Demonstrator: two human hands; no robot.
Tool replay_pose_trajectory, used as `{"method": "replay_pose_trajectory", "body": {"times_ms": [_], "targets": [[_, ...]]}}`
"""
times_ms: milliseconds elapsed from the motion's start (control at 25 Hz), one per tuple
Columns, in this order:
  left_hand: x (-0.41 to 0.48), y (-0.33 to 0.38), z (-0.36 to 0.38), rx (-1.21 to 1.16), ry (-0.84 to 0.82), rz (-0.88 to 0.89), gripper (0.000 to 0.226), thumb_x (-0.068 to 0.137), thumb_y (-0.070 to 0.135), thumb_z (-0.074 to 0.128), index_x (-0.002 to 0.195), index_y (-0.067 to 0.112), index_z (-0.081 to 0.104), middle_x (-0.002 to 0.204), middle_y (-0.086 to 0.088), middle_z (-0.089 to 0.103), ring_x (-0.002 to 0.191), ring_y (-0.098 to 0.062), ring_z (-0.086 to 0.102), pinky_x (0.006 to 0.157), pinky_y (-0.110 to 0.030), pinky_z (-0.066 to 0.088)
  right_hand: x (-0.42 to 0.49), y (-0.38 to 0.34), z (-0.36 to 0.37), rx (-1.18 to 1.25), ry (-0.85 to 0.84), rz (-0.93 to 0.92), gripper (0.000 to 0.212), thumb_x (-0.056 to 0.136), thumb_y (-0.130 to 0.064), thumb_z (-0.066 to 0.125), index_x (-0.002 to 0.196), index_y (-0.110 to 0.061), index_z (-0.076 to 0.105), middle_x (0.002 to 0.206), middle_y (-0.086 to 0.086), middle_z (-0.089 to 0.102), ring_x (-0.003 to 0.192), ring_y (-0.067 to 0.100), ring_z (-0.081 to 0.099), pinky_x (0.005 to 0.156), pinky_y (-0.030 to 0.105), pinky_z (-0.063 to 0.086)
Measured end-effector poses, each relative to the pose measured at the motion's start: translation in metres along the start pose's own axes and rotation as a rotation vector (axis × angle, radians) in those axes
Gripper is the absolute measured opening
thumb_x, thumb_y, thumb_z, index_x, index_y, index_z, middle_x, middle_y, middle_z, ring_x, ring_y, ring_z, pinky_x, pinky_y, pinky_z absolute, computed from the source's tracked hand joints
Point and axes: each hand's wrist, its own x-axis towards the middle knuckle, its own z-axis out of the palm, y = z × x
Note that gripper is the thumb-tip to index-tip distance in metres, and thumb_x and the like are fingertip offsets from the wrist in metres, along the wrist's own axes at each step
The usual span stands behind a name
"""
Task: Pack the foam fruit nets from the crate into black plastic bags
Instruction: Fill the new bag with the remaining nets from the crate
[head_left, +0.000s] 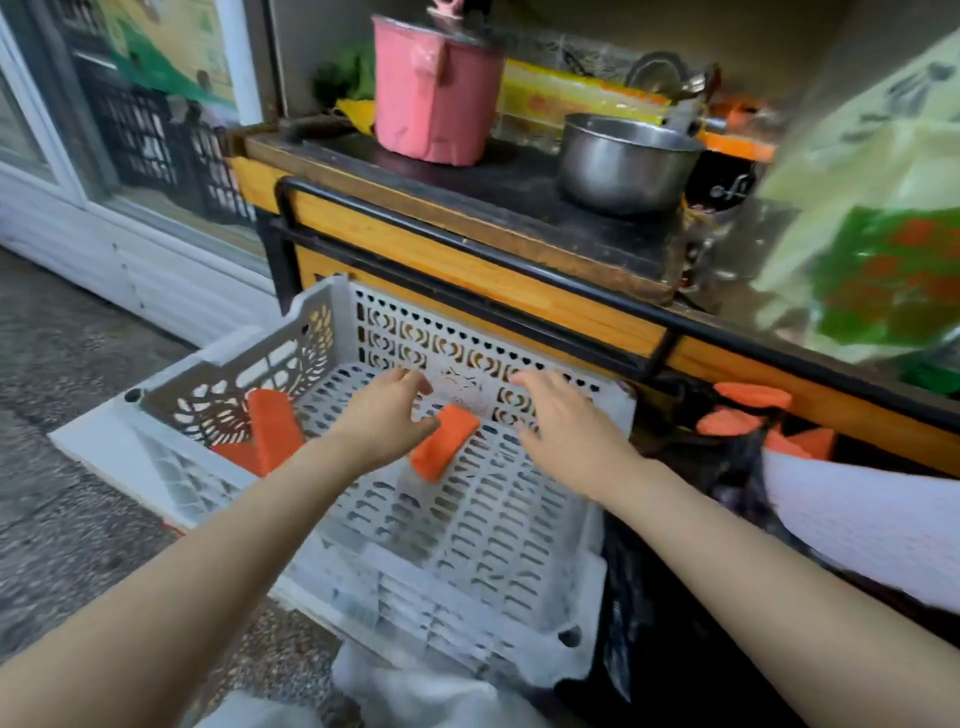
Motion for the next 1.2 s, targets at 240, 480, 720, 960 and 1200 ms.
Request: {"method": "replay_pose_trajectory", "body": {"times_ms": [240, 480, 720, 960, 1200], "targets": [[0.083, -0.038, 0.056, 0.122, -0.275, -0.126, 0.055, 0.089, 0.038, 0.059, 0.134, 0.012, 0.042, 0.133, -0.008, 0.05, 0.117, -0.025, 0.052, 0.098, -0.039, 0.045, 0.082, 0.045, 0.113, -0.046, -0.459, 0.225, 0.06, 0.095, -0.025, 0.049, 0.146, -0.013, 0.022, 0.149, 0.009, 0.027, 0.136, 0.031, 0.027, 0.11, 0.044, 0.03], [0.115, -0.041, 0.092, 0.064, -0.544, -0.212, 0.045, 0.087, 0.014, 0.063, 0.125, 0.001, 0.044, 0.117, -0.012, 0.059, 0.084, -0.019, 0.06, 0.08, -0.027, 0.054, 0.123, 0.04, 0.172, 0.302, -0.348, 0.372, 0.055, 0.097, -0.017, 0.043, 0.146, -0.01, 0.02, 0.138, 0.014, 0.045, 0.122, 0.03, 0.047, 0.102, 0.041, 0.04], [0.108, -0.038, 0.065, -0.37, -0.357, -0.209, 0.017, 0.09, 0.01, 0.056, 0.107, 0.007, 0.056, 0.105, -0.014, 0.066, 0.093, -0.026, 0.067, 0.084, -0.035, 0.056, 0.129, 0.011, 0.145, 0.957, -0.179, 0.463, 0.036, 0.101, -0.021, 0.037, 0.136, -0.013, 0.035, 0.122, -0.001, 0.052, 0.11, 0.016, 0.054, 0.096, 0.034, 0.047], [0.055, -0.028, 0.017, -0.548, -0.037, -0.088, 0.022, 0.085, 0.017, 0.062, 0.105, 0.013, 0.054, 0.113, -0.008, 0.055, 0.091, -0.023, 0.061, 0.066, -0.027, 0.054, 0.127, -0.017, 0.094, 1.101, -0.072, 0.41, 0.019, 0.099, -0.023, 0.042, 0.106, -0.015, 0.058, 0.107, 0.011, 0.067, 0.101, 0.028, 0.064, 0.09, 0.045, 0.052], [0.004, -0.046, -0.019, -0.88, 0.306, -0.251, 0.04, 0.08, 0.034, 0.069, 0.114, 0.022, 0.051, 0.108, 0.005, 0.06, 0.097, -0.012, 0.061, 0.086, -0.039, 0.054, 0.119, -0.064, 0.056, 1.085, -0.229, 0.051, 0.026, 0.096, -0.016, 0.047, 0.121, -0.018, 0.056, 0.114, 0.0, 0.066, 0.104, 0.011, 0.064, 0.089, 0.029, 0.053]]}}
